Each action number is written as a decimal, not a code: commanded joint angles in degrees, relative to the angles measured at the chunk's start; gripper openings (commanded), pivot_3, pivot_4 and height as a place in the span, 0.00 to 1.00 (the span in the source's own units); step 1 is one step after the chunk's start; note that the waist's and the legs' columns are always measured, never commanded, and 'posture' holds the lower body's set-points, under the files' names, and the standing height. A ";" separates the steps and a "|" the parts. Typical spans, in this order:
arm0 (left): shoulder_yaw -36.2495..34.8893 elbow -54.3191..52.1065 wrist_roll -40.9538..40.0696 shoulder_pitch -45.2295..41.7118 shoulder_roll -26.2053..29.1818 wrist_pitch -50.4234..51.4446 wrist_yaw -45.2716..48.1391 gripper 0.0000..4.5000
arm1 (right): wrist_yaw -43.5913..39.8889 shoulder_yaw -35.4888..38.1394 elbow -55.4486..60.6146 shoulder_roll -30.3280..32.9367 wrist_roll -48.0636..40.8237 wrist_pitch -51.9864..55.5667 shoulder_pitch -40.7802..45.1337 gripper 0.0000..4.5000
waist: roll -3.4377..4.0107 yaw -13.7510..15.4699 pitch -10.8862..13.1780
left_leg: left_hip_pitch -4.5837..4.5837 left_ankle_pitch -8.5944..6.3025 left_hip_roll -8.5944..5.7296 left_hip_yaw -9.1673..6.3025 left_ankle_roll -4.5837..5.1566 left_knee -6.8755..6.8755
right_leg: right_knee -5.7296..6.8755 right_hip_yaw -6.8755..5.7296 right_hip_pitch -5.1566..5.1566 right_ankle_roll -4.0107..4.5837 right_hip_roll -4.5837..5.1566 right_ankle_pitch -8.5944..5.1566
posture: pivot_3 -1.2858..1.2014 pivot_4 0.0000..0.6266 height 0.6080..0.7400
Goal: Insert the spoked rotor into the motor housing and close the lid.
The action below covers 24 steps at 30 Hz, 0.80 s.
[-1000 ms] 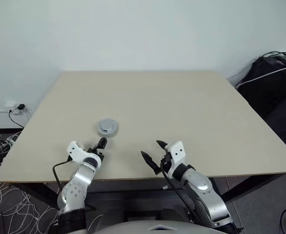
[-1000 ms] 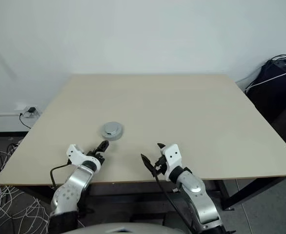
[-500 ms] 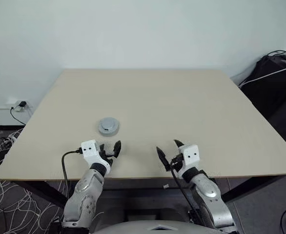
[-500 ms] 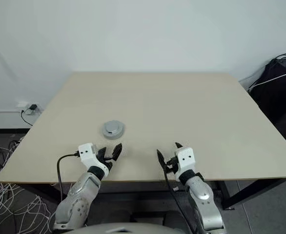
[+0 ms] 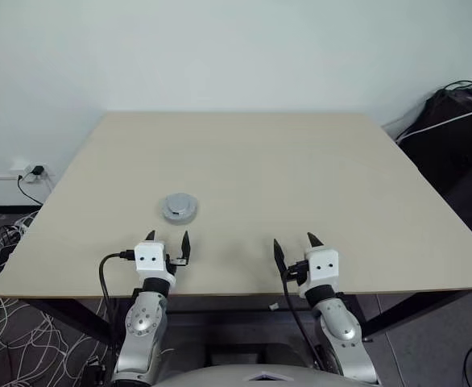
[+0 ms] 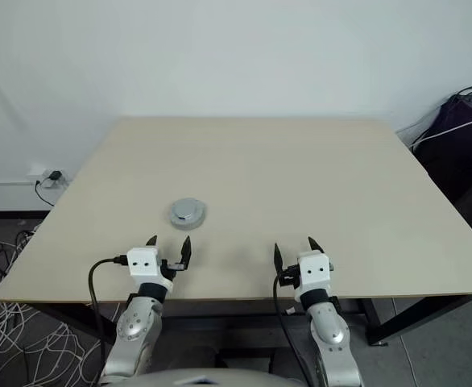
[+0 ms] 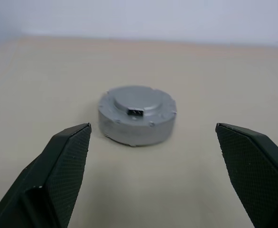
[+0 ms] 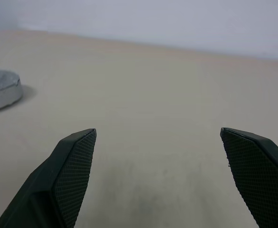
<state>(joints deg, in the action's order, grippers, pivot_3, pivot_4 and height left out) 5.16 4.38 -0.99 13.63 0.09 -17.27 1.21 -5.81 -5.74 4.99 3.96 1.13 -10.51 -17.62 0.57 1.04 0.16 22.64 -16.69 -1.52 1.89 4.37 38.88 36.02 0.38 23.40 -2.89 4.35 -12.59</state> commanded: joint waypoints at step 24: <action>-0.62 1.59 0.47 -2.03 -1.15 -5.13 1.60 0.95 | 3.72 2.86 5.60 -4.42 -2.57 3.74 -0.03 0.96 | -0.01 -0.05 0.00 | 0.00 0.02 0.02 0.00 0.05 0.09 | 0.02 -0.09 -0.04 -0.03 -0.09 0.01 | 0.52 0.00 1.00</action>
<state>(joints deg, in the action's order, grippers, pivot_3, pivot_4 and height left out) 4.67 6.62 -0.22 12.56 -0.77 -20.83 2.61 -2.41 -2.98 8.03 -0.17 -1.15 -6.82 -18.28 0.56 0.99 0.16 22.64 -16.66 -1.50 1.89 4.41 38.98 36.04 0.29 23.35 -2.92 4.25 -12.58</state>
